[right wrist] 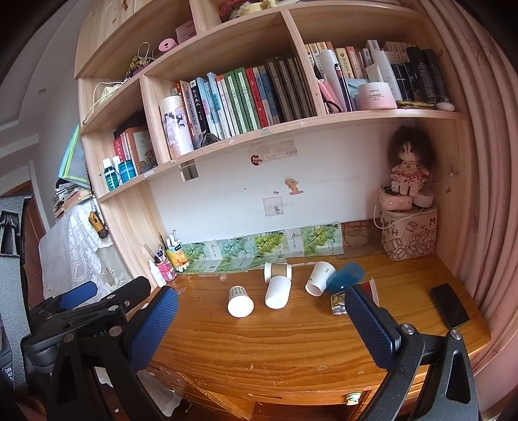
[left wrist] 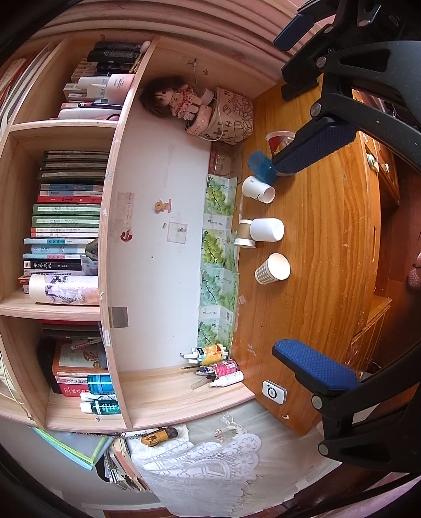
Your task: Flip cup upright
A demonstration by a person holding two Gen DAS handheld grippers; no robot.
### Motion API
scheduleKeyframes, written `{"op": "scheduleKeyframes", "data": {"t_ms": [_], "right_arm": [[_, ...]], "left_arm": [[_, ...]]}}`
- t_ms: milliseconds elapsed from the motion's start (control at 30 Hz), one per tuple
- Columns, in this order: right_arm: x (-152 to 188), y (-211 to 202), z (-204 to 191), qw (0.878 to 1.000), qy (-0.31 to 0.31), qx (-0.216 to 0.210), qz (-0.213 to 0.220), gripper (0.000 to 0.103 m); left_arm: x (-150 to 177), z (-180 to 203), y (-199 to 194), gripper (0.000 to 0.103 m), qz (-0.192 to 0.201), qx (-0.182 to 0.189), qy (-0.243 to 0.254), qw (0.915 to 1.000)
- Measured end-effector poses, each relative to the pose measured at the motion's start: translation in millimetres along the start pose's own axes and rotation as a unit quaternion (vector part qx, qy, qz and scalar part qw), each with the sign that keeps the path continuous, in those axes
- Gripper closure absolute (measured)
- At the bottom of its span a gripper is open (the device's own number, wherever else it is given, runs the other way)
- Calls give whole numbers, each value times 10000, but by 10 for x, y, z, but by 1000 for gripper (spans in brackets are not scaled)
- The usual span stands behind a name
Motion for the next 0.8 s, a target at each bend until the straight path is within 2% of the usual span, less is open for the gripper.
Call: {"op": "scheduleKeyframes", "data": {"t_ms": [133,400,800], "right_arm": [[20,54,2,9999,60,-60,-85,0],[15,267,55,9993,187,82,-307,0],[-280,850,88,9981,204,443,-369,0]], "left_arm": [[4,-2,63,1,-94,-26,36,9999],[-43,36,354,1,-361,112,132,9992],[-425,15,976,1,-611,469,176,9969]]}}
Point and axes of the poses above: each gripper's, at about its wrist camera, not at the fingertips, and y roughly the way its jaws point, z to its right, x to its underside, the point moved 2 cm from there along y, roughly the way its jaws point, and after that the axes turned 14 degrees about -y, right-handed, at the moved point
